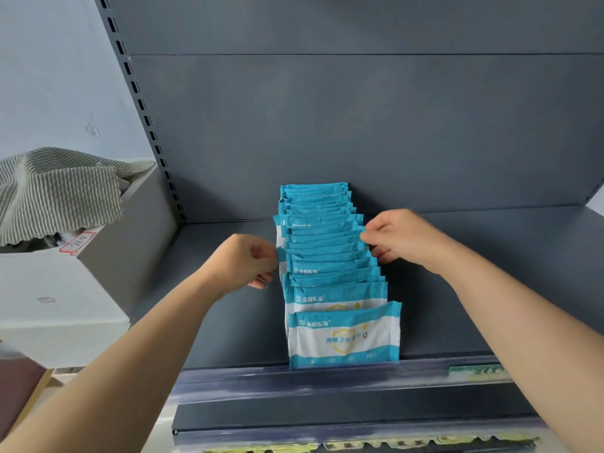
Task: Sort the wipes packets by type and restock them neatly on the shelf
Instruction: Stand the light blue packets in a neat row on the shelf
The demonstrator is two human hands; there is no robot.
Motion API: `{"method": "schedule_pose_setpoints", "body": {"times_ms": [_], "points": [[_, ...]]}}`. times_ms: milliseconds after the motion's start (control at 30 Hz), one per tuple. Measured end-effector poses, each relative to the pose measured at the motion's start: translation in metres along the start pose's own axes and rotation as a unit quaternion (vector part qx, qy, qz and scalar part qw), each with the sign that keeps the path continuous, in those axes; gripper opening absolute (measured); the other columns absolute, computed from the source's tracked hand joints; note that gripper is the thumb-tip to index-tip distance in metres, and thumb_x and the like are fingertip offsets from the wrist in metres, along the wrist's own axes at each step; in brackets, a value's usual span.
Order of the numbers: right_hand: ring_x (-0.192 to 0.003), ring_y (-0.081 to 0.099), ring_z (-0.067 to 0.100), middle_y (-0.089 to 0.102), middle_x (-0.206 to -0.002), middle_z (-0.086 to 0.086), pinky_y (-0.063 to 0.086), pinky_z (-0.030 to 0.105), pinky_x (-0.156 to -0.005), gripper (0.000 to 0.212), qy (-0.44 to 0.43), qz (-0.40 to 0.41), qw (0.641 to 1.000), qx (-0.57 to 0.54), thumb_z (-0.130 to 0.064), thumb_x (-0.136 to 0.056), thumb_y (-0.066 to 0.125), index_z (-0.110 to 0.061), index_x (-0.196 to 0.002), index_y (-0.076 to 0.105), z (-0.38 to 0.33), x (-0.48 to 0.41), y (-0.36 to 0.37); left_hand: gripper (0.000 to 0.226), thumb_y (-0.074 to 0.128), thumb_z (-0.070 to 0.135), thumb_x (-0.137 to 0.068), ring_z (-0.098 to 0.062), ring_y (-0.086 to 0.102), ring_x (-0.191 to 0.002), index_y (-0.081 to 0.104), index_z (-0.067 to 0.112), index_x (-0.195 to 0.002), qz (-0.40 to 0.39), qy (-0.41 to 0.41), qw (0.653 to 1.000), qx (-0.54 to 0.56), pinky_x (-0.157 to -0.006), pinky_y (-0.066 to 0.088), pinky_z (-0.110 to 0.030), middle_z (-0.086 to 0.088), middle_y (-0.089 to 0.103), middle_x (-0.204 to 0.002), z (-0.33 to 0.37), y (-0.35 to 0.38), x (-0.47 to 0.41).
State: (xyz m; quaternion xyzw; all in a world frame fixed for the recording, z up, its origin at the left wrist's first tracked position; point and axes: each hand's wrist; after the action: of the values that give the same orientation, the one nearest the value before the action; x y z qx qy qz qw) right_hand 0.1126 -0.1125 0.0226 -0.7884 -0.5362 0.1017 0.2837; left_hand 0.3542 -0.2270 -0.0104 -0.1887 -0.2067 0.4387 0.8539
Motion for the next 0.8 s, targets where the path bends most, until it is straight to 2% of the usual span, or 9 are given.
{"method": "schedule_pose_setpoints", "body": {"times_ms": [100,233,400,533,633,800], "points": [[-0.075,0.072,0.018,0.071,-0.088,0.008,0.060,0.032,-0.069,0.011,-0.007,0.053,0.998,-0.022,-0.015,-0.085,0.068,-0.011,-0.094,0.063,0.001,0.007,0.000,0.010,0.063,0.006,-0.088,-0.019,0.069,-0.068,0.072,0.008,-0.087,-0.003,-0.002,1.000,0.015,-0.070,0.060,-0.034,-0.014,0.074,-0.081,0.001,0.004,0.002],[-0.083,0.070,0.014,0.073,-0.087,-0.001,0.058,0.031,-0.076,0.004,-0.034,0.012,0.999,0.020,-0.019,-0.087,0.067,-0.017,-0.088,0.070,0.006,0.013,0.002,0.008,0.064,0.003,-0.088,-0.021,0.070,-0.065,0.072,0.006,-0.090,0.018,0.028,0.999,0.034,-0.069,0.061,-0.035,-0.013,0.074,-0.077,0.001,0.007,0.003],[-0.086,0.067,0.012,0.071,-0.089,-0.006,0.057,0.037,-0.082,0.001,-0.027,0.049,0.998,0.014,-0.020,-0.083,0.072,-0.020,-0.084,0.071,0.009,0.012,0.006,0.003,0.067,0.000,-0.085,-0.015,0.067,-0.053,0.069,0.002,-0.087,0.078,0.048,0.995,0.046,-0.055,0.058,-0.025,-0.009,0.072,-0.068,0.010,0.016,0.005],[-0.082,0.069,0.015,0.071,-0.088,-0.001,0.059,0.037,-0.079,0.002,-0.010,0.061,0.998,-0.005,-0.012,-0.086,0.068,-0.010,-0.084,0.068,0.008,0.013,0.008,0.004,0.069,0.004,-0.085,-0.021,0.069,-0.062,0.068,0.002,-0.087,0.085,0.043,0.994,0.047,-0.060,0.061,-0.031,-0.012,0.073,-0.076,0.008,0.017,0.006],[-0.077,0.070,0.013,0.071,-0.086,0.000,0.059,0.031,-0.073,0.004,-0.008,0.060,0.998,-0.009,-0.007,-0.088,0.063,-0.004,-0.086,0.065,0.007,0.014,0.007,0.006,0.068,0.009,-0.087,-0.021,0.071,-0.065,0.071,0.004,-0.090,0.070,0.036,0.995,0.059,-0.066,0.061,-0.035,-0.010,0.075,-0.079,0.006,0.015,0.007],[-0.076,0.071,0.013,0.071,-0.085,0.002,0.059,0.028,-0.067,0.005,-0.014,0.050,0.998,-0.017,-0.002,-0.089,0.058,0.000,-0.087,0.062,0.009,0.010,0.006,0.011,0.064,0.014,-0.091,-0.023,0.072,-0.073,0.072,0.008,-0.093,0.047,0.030,0.997,0.056,-0.064,0.061,-0.030,-0.007,0.075,-0.085,0.005,0.015,0.008]]}}
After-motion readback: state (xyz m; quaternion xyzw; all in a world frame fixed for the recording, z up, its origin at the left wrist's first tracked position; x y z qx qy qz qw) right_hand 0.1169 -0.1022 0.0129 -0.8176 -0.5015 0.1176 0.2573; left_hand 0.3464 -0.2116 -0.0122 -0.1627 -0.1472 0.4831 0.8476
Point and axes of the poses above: each hand's wrist, its own x-axis away from the middle knuckle, its own y-axis out of the palm, z = x × y
